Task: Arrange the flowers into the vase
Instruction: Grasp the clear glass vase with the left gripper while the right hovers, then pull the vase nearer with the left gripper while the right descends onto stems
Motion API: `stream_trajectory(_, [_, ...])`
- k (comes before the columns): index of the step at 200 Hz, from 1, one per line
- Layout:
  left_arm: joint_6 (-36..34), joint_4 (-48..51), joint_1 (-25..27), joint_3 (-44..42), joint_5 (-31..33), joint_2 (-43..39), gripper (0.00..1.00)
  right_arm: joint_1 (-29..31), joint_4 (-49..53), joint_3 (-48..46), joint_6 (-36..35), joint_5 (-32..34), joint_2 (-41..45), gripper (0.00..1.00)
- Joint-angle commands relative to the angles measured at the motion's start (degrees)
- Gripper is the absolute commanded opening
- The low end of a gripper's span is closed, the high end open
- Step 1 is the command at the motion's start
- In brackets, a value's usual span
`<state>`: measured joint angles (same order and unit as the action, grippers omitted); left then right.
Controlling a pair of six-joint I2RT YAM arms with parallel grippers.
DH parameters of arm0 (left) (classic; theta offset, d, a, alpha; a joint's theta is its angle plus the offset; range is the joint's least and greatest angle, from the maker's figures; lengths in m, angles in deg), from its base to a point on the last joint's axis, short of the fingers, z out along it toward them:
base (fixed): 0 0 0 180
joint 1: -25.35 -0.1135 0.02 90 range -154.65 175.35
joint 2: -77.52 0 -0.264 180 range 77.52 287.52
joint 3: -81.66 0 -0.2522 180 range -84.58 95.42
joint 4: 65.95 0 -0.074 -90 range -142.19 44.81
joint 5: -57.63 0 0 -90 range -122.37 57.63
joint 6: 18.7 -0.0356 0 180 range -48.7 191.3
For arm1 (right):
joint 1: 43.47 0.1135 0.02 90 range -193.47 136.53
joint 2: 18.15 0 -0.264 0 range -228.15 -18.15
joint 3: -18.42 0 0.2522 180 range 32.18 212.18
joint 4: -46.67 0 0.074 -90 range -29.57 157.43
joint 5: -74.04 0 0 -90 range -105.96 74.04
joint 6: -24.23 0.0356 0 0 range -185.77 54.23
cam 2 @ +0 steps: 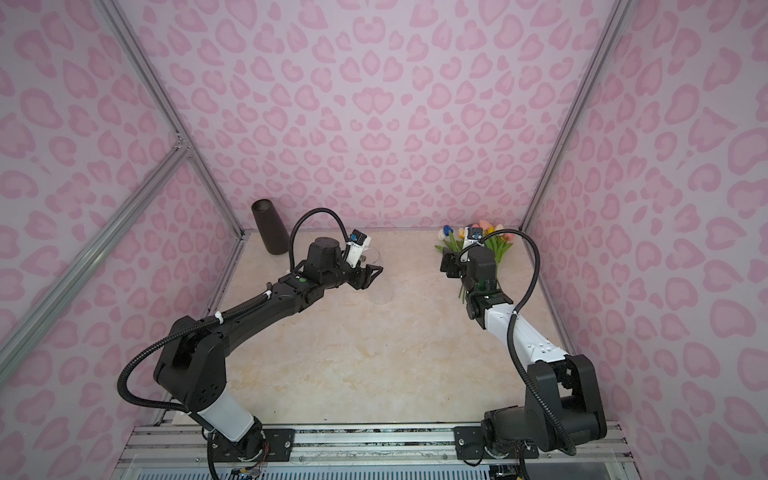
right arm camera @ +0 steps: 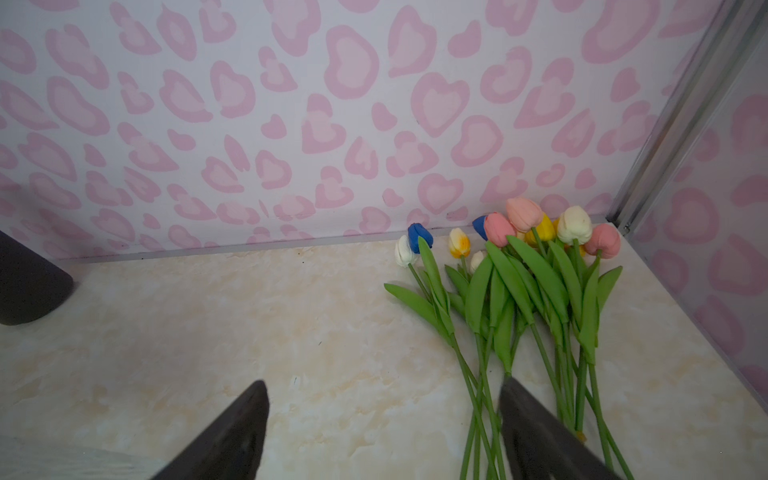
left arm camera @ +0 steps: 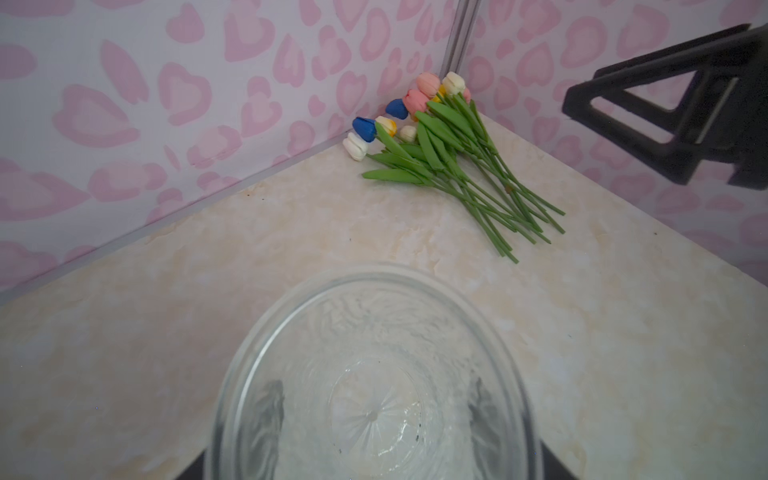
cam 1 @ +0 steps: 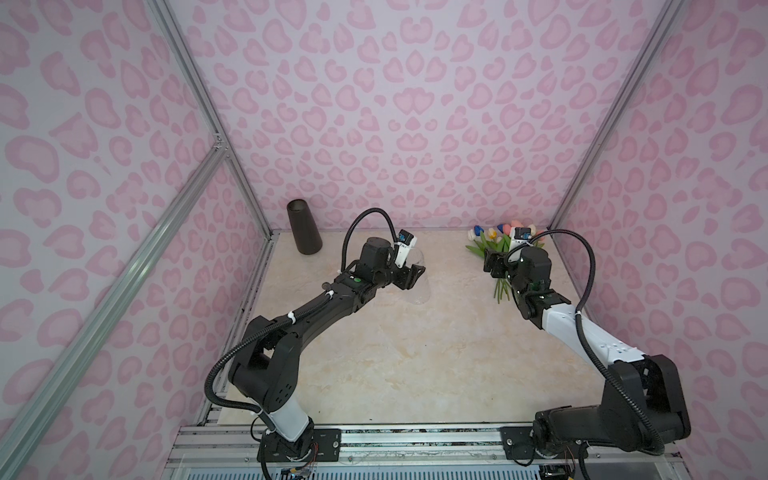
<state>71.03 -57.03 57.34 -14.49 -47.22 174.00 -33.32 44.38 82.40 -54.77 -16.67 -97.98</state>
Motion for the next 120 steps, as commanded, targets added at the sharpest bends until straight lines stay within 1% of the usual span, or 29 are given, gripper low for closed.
stream_trajectory(1, [-0.7,-9.6,1.2,-0.2,-4.1,1.6,0.09,0.5,0.4,0.4,1.1,-1.6,-0.6,0.85])
stream_trajectory(16, [-1.3,-9.9,2.5,0.3,-4.9,2.9,0.09,0.8,0.4,-0.1,0.5,-1.5,-0.3,0.85])
stream_trajectory(40, [-1.2,-10.3,4.5,0.8,-4.1,4.4,0.09,0.9,0.4,-1.6,-1.1,-0.9,0.5,0.85])
stream_trajectory(62, [-1.1,-11.4,6.1,0.8,-2.0,5.4,0.09,0.9,1.9,-1.6,-2.3,-0.4,0.7,0.85])
stream_trajectory(87, [-0.7,-12.0,6.7,1.3,-2.0,7.0,0.12,0.9,1.8,-1.3,-2.1,-1.1,0.1,0.85])
stream_trajectory(109, [-0.5,-11.6,6.8,1.9,-1.5,8.0,0.18,1.0,-0.8,-1.7,-0.6,-1.3,-0.3,0.85])
stream_trajectory(120, [-0.8,-11.4,6.7,1.9,-1.0,8.2,0.18,1.0,-1.8,-1.9,0.0,-1.6,-0.4,0.85])
